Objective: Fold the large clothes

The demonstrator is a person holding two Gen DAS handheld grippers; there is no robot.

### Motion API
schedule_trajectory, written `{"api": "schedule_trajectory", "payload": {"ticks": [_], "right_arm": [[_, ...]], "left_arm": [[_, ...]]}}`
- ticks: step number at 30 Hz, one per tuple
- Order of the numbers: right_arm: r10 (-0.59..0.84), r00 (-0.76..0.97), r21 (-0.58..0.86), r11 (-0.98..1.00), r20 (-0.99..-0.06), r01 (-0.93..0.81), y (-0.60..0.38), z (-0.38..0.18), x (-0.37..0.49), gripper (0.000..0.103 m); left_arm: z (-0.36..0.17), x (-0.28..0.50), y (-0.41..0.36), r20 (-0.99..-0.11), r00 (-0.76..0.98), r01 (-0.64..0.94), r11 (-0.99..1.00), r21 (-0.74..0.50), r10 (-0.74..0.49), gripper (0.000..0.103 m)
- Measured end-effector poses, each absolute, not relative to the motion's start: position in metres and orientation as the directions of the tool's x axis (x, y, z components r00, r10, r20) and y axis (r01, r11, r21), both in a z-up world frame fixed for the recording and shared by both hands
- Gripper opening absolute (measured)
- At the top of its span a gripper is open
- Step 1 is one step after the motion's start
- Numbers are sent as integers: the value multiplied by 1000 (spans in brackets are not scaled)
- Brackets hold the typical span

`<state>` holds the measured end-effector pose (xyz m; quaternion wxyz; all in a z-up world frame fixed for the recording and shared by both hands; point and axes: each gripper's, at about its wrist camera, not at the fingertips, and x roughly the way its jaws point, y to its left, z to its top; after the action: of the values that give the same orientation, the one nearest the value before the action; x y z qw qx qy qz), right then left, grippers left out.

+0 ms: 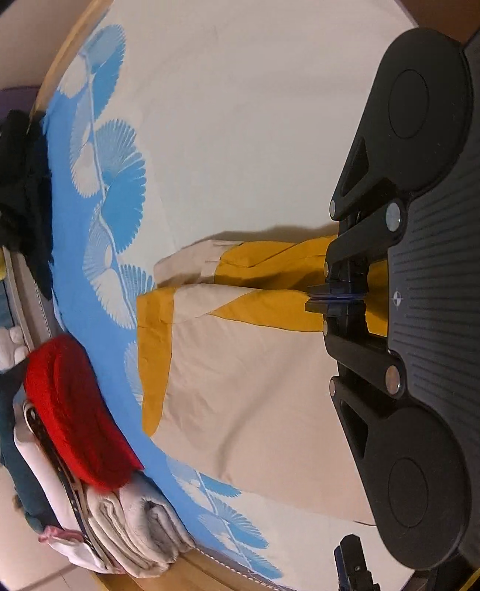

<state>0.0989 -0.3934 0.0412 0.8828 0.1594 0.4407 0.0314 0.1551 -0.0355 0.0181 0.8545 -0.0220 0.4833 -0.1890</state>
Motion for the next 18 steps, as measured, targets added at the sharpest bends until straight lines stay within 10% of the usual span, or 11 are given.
{"api": "schedule_trajectory", "payload": {"ticks": [18], "right_arm": [[129,458,144,990,-879,-4,-375,18,103,0]], "left_arm": [[-22,132,-63,-935,272,484,872,-71,-227,70]]}}
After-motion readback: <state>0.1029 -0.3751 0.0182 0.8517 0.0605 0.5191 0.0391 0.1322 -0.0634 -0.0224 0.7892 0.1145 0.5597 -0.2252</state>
